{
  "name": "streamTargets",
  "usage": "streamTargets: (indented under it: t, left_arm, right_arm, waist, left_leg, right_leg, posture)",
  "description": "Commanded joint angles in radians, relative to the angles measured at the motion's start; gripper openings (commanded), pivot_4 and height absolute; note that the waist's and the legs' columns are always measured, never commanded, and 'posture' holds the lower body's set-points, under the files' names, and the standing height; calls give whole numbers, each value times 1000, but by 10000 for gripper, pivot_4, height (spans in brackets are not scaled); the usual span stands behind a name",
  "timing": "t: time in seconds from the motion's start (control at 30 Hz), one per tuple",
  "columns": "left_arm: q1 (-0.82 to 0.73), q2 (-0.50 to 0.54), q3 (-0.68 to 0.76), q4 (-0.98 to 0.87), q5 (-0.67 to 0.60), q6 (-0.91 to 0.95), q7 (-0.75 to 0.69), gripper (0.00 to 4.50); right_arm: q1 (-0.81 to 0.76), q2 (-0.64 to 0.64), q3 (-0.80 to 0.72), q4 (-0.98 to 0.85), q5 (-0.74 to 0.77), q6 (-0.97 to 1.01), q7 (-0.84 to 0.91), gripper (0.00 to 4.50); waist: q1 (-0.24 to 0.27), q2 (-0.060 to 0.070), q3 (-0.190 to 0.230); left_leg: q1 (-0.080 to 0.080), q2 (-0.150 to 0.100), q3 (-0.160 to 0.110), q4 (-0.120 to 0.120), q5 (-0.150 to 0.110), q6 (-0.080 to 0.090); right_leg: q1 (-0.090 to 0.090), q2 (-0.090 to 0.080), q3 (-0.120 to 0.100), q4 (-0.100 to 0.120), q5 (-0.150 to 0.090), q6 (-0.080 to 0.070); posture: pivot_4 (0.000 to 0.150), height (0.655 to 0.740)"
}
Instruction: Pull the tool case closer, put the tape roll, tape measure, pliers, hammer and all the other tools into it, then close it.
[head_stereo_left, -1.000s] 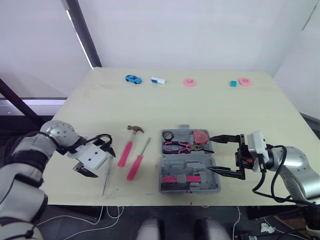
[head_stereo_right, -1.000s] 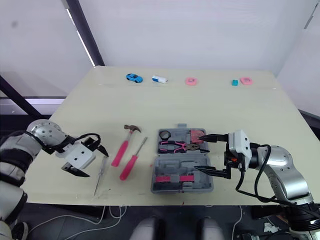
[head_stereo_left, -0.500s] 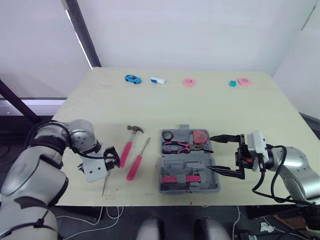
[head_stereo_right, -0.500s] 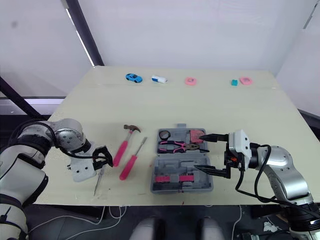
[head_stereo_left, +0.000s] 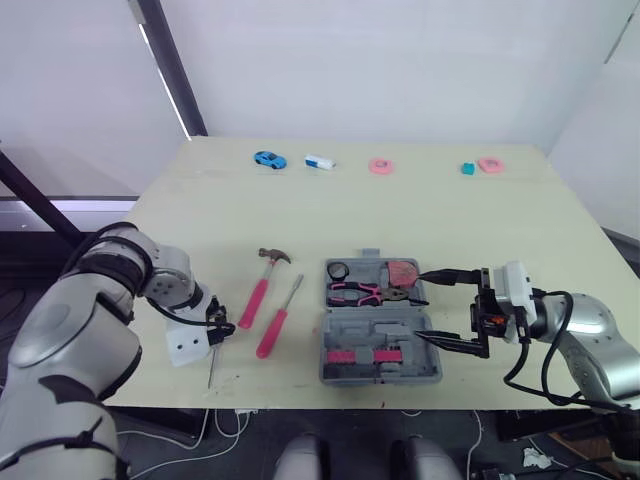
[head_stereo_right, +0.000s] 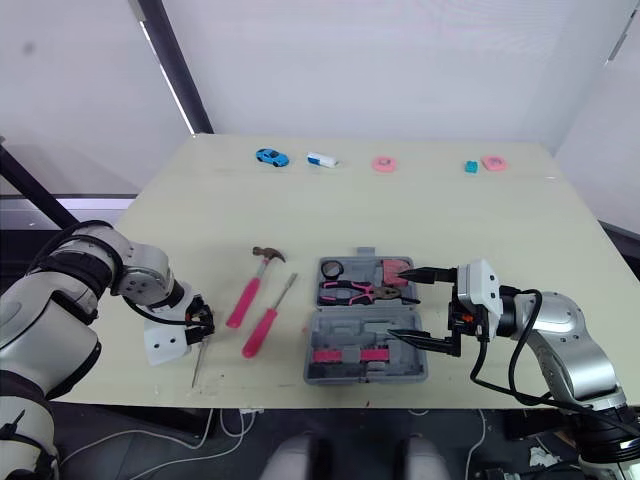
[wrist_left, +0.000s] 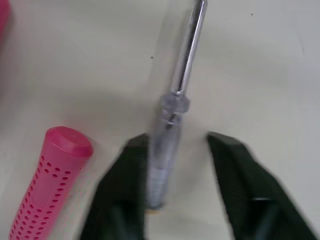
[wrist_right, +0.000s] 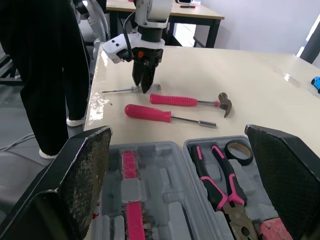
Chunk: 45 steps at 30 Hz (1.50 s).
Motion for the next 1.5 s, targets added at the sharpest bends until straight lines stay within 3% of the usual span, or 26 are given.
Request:
streamTargets:
  t: [0.03, 0.5, 0.87, 1.0, 1.2, 1.5]
  left_arm:
    - [16, -24, -34, 13, 16, -37, 71, 471]
    - [-22, 28, -7, 54, -50, -178, 13, 4]
    - [-97, 163, 86, 126, -273, -194, -182, 4]
    - [-96, 184, 141, 99, -368, -122, -266, 4]
    - [-53, 196, 266, -63, -442, 121, -270, 4]
    - [230, 136, 561, -356, -969, 645, -573, 4]
  right_arm:
    - [-5, -2, -12, -31, 1, -16, -5, 45000]
    - [-19, 10, -5, -16, -11, -22, 3, 45000]
    - [-25, 16, -2, -9, -6, -15, 12, 45000]
    - [-37, 18, 2, 4, -8, -18, 22, 45000]
    - [-47, 25, 6, 16, -11, -21, 30, 45000]
    - [-32, 29, 0, 6, -15, -20, 24, 45000]
  waist:
    - [1, 1, -1]
    - [-3, -2, 1]
    - [-3, -7, 4]
    - [0, -8, 4]
    - [-2, -9, 5]
    - [-9, -9, 5]
  left_leg:
    - [0, 0, 0, 0, 0, 0]
    - [-1, 0, 2, 0, 0, 0]
    - [-1, 0, 2, 0, 0, 0]
    - [-1, 0, 1, 1, 0, 0]
    - [-2, 0, 1, 3, 0, 0]
    - [-2, 1, 1, 3, 0, 0]
  right_leg:
    - [0, 0, 0, 0, 0, 0]
    - [0, 0, 1, -1, 0, 0]
    - [-1, 0, 1, -1, 0, 0]
    - [-1, 0, 0, 0, 0, 0]
    - [0, -1, 1, 0, 0, 0]
    - [-1, 0, 0, 1, 0, 0]
  posture:
    - [1500, 7395]
    - [1500, 7395]
    - [1500, 7395]
    - [1500, 7395]
    - [1500, 7395]
    - [1500, 7395]
